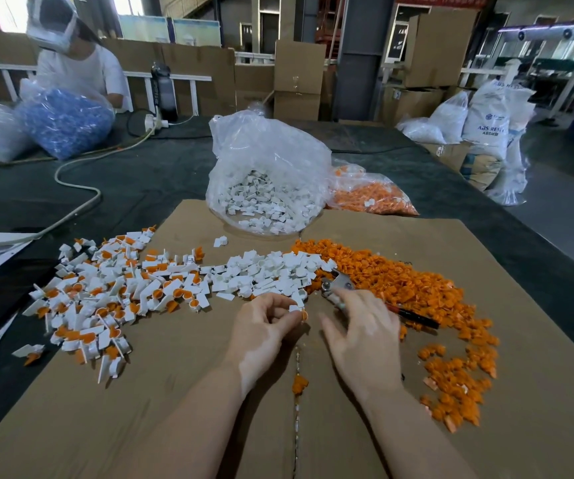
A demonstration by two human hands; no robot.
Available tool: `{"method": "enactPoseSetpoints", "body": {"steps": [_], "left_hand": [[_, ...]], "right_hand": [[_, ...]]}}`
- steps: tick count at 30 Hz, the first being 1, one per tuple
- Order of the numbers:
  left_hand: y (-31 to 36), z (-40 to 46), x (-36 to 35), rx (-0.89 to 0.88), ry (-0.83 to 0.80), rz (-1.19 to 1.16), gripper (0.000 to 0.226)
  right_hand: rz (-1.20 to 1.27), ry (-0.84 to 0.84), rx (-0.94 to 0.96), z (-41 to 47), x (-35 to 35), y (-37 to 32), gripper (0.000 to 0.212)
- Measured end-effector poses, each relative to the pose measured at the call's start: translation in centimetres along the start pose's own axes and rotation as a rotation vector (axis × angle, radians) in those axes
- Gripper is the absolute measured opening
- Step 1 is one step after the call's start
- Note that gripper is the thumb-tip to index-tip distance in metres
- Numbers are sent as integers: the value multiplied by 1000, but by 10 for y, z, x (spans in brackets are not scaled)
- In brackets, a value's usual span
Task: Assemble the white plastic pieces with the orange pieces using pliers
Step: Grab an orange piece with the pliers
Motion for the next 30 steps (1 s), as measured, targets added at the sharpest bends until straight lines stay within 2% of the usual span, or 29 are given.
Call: {"method": "enactPoseSetpoints", "body": {"steps": [3,6,14,18,20,22,24,26,30], "left_hand": [[-1,1,1,21,14,-16,15],[-1,2,1,32,12,-22,13],[-2,3,2,95,14,-70,11],[-1,3,3,121,23,-100,8],[1,3,2,179,-5,-232,8],[4,4,1,256,-30,-411,10],[8,7,1,300,-28,-462,13],[12,9,2,326,-25,-496,15],[18,9,5,344,18,-564,12]], "right_hand": [[-322,-236,-284,6,7,18,63],[-477,-432,-357,8,11,31,69],[-583,-433,-231,16,15,27,40],[-530,-458,-208,19,18,23,37],[-516,-441,-173,21,23,18,36],[-387,-452,-142,26,28,12,34],[-81,-526,-166,30,32,4,30],[214,-646,-228,32,36,-4,31],[533,-777,-402,25,37,-12,32]]}}
Point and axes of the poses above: each hand's wrist, its own z-axis towards the middle knuckle, its own x-axis out of the back of the hand, y = z × x, the point moved 3 cm from there along z, towards the middle knuckle, and after that the axes turned 8 degrees about x, right-handed, at the moved point
